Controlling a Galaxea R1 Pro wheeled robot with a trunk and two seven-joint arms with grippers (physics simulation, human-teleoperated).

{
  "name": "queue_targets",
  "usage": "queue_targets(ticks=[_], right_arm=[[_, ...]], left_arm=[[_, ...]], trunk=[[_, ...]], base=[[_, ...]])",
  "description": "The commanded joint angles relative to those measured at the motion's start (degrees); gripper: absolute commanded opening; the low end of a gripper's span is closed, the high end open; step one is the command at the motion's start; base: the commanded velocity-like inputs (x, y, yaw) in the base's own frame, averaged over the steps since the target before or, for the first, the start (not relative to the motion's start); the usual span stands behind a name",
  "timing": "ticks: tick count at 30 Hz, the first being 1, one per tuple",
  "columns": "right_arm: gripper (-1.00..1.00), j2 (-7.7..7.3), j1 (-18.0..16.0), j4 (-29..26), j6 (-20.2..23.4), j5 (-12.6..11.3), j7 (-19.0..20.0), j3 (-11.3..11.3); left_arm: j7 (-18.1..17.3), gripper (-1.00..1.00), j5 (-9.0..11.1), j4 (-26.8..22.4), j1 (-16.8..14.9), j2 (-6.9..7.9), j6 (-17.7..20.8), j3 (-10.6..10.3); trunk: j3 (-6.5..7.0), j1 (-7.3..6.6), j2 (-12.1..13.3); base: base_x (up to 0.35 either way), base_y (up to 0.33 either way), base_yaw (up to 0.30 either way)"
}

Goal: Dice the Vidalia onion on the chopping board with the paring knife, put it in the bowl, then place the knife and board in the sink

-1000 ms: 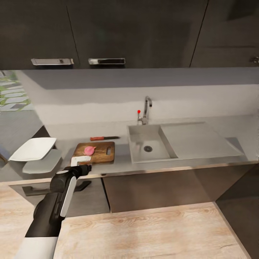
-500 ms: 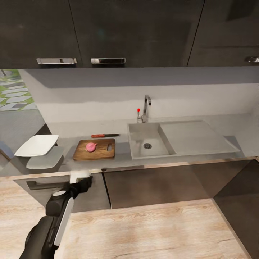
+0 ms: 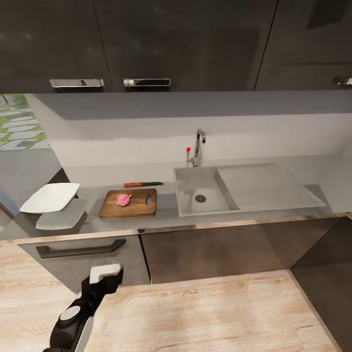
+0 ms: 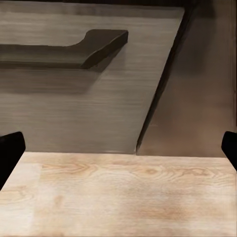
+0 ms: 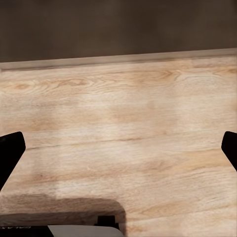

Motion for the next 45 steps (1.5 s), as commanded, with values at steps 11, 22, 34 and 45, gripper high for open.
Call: queue_targets(ticks=[11, 22, 34, 45], right_arm=[[1.00, -0.10, 0.0, -0.2, -0.6, -0.5, -0.3, 0.4], [1.00, -0.18, 0.0, -3.4, -0.6, -0.2, -0.4, 0.4], [1.00, -0.70, 0.0, -8.4, -0.6, 0.3, -0.1, 0.3], [1.00, -0.46, 0.0, -8.2, -0.8, 0.1, -0.4, 0.2]], left_arm=[[-3.5, 1.00, 0.3, 2.7, 17.1, 1.42, -23.6, 0.0], [-3.7, 1.00, 0.2, 18.8, 20.6, 2.46, -45.7, 0.2], [-3.6, 1.00, 0.1, 37.9, 20.6, 2.71, -57.7, 0.6], [-3.3, 1.00, 0.3, 40.3, 20.6, 2.70, -57.8, 0.6]], trunk=[[-0.09, 0.04, -0.1], [-0.09, 0.04, -0.1], [-0.09, 0.04, -0.1], [-0.09, 0.04, -0.1]], base=[[0.000, 0.000, 0.000], [0.000, 0.000, 0.000], [0.000, 0.000, 0.000], [0.010, 0.004, 0.000]])
